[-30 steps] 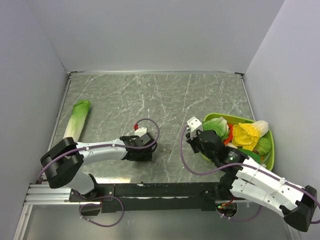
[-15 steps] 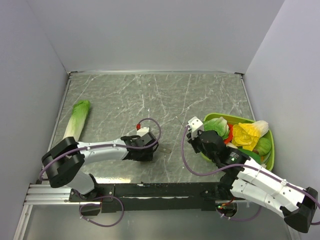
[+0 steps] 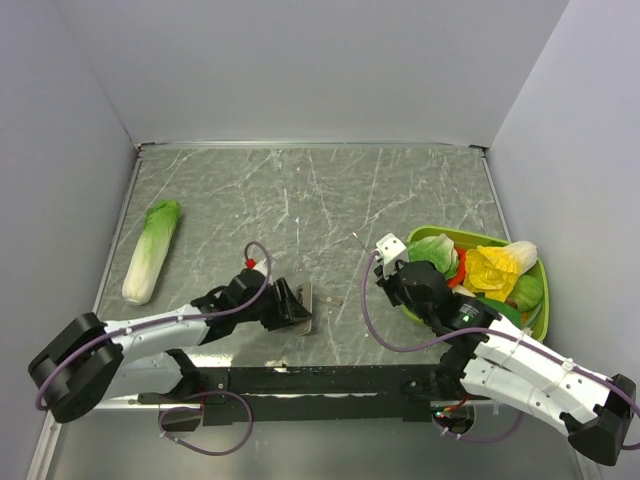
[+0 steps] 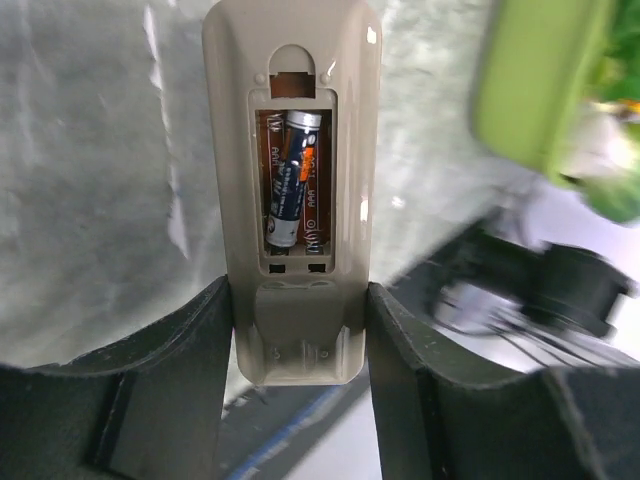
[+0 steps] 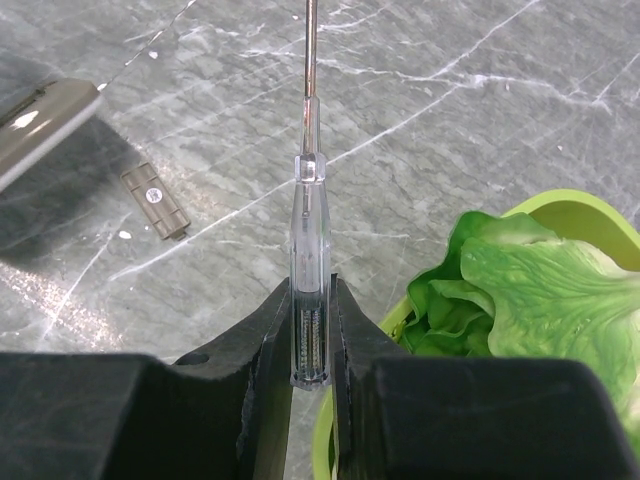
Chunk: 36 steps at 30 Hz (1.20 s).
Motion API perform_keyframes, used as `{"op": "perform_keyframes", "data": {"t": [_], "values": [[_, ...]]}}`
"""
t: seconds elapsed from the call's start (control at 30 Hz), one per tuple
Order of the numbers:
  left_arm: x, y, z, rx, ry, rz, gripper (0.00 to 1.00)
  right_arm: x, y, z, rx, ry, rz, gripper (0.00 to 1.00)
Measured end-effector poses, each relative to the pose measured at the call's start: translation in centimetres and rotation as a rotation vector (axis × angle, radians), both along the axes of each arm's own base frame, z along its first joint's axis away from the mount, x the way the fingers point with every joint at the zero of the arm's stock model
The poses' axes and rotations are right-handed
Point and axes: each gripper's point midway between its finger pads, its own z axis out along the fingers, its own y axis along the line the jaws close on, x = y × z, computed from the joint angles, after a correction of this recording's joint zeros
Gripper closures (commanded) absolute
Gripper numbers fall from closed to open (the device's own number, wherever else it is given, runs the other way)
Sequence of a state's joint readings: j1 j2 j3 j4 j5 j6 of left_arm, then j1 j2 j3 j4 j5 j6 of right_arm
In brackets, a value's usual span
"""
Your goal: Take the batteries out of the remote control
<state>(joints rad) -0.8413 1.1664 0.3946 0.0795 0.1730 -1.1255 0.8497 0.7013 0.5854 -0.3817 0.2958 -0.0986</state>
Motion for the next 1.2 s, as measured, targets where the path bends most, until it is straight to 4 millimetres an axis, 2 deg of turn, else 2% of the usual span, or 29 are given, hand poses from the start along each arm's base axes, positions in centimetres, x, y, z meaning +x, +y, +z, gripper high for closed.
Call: {"op": "perform_keyframes", "data": {"t": [0.17,0.33,0.47,0.63,0.73,0.87,1.2], "values": [[-1.0,-0.5,1.0,-0.172,0.058,0.001,0.99,0.0,0.0,0.1,0.001,-0.002,-0.002,1.0],[-1.5,-1.7,3.0,-0.362,0.096,-0.022,0.99,0.1,0.0,0.1,0.0,-0.002,-0.002,1.0],[-2.2,-1.7,2.8,-0.451,0.169,-0.022,0.99,0.1,0.0,0.1,0.0,-0.002,-0.003,1.0],[-2.6,-1.7,3.7,-0.579,0.235,-0.016,0.99,0.1,-0.1,0.1,0.0,-0.002,-0.004,1.0],[-2.6,-1.5,3.4,-0.605,0.298,0.008,0.99,0.1,-0.1,0.2,-0.001,-0.004,-0.007,1.0],[-2.6,-1.3,0.8,-0.575,0.451,0.079,0.99,0.1,-0.2,0.2,-0.002,-0.005,-0.01,1.0],[-2.5,-1.6,1.4,-0.62,0.5,0.081,0.99,0.1,-0.3,0.3,-0.001,-0.011,-0.016,1.0]]}}
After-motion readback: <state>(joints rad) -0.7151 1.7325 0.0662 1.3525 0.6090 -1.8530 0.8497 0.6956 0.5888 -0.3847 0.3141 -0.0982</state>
